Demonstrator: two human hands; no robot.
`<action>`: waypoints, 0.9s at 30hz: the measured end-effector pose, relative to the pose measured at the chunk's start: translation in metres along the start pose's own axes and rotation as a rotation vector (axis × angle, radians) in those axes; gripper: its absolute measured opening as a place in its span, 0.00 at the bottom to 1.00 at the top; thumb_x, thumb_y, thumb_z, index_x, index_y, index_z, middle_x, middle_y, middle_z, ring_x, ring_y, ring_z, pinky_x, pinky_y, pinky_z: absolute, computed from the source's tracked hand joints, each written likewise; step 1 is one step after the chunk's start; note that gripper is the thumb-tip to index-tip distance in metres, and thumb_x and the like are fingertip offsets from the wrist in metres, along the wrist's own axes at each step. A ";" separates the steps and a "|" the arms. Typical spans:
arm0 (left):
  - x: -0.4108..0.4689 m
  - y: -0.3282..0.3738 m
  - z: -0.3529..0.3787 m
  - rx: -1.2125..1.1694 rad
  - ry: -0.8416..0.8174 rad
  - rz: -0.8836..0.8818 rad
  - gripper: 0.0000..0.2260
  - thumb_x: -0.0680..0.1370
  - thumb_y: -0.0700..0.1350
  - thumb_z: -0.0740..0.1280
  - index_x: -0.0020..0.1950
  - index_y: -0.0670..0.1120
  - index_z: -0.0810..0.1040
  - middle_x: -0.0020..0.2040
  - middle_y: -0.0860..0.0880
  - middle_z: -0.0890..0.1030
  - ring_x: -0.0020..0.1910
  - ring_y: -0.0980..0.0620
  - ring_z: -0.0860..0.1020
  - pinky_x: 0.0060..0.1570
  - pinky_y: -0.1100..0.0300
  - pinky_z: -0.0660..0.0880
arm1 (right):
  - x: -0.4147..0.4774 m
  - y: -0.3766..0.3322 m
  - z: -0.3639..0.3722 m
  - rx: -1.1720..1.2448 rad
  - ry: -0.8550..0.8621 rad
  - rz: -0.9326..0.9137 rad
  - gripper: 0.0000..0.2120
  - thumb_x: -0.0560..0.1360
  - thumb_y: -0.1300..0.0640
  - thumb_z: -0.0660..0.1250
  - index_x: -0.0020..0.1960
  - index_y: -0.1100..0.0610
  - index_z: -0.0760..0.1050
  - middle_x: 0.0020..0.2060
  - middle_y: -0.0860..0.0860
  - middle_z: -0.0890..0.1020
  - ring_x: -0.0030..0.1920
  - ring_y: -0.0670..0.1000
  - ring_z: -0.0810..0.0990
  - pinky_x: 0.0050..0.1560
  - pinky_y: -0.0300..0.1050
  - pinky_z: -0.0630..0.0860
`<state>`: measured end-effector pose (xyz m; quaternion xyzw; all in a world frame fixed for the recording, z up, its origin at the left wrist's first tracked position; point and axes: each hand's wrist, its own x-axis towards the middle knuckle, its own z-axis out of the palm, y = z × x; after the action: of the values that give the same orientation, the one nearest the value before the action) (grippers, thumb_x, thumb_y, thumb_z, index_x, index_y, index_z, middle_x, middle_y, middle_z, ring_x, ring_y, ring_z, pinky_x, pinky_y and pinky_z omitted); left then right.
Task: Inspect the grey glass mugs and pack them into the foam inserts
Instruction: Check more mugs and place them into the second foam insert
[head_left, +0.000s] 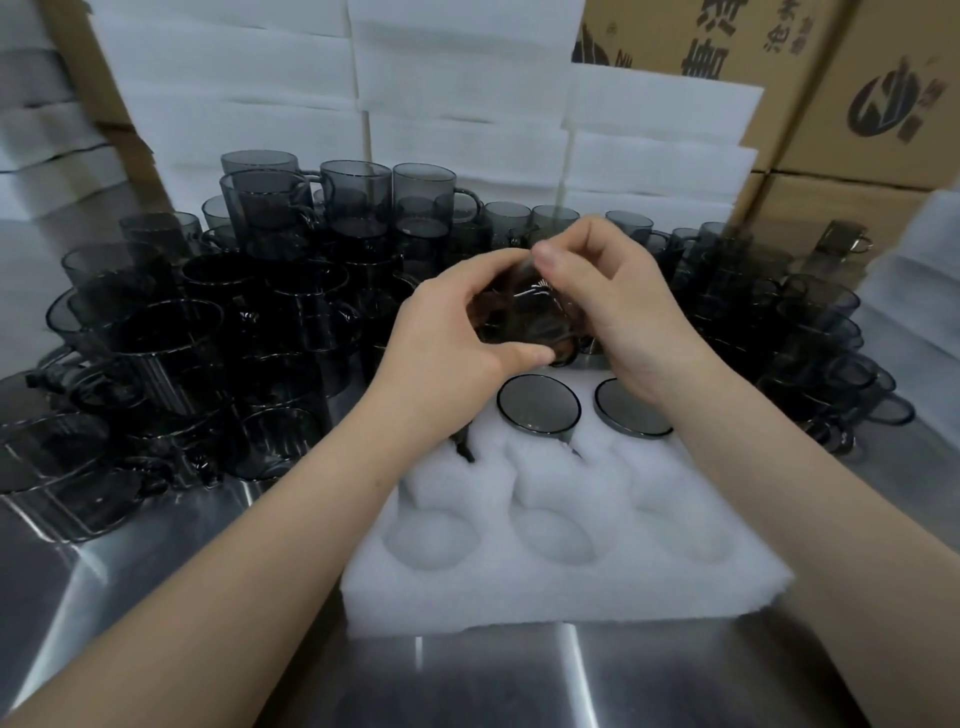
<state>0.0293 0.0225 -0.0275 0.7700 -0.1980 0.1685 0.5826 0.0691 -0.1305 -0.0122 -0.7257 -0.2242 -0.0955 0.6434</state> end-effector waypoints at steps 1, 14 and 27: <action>0.000 0.000 0.001 0.003 -0.017 0.006 0.27 0.66 0.38 0.78 0.62 0.53 0.77 0.56 0.57 0.82 0.58 0.59 0.78 0.63 0.56 0.73 | 0.001 0.000 0.000 -0.009 0.035 0.017 0.10 0.67 0.44 0.72 0.35 0.48 0.75 0.34 0.48 0.80 0.34 0.45 0.77 0.35 0.38 0.72; 0.003 -0.001 -0.005 -0.330 0.005 -0.045 0.21 0.72 0.29 0.71 0.64 0.40 0.75 0.54 0.48 0.82 0.52 0.58 0.81 0.52 0.66 0.75 | 0.004 0.000 -0.010 0.477 -0.266 0.204 0.33 0.72 0.55 0.68 0.73 0.66 0.64 0.62 0.62 0.70 0.51 0.59 0.61 0.46 0.43 0.64; -0.001 0.000 0.003 -0.059 0.000 -0.056 0.27 0.62 0.44 0.78 0.60 0.51 0.77 0.54 0.54 0.83 0.57 0.55 0.80 0.62 0.52 0.75 | 0.001 -0.003 0.002 0.076 0.048 0.126 0.14 0.79 0.53 0.65 0.36 0.53 0.70 0.25 0.43 0.74 0.22 0.45 0.67 0.22 0.34 0.60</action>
<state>0.0291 0.0197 -0.0290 0.7578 -0.1814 0.1464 0.6094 0.0683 -0.1278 -0.0099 -0.7109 -0.1659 -0.0635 0.6805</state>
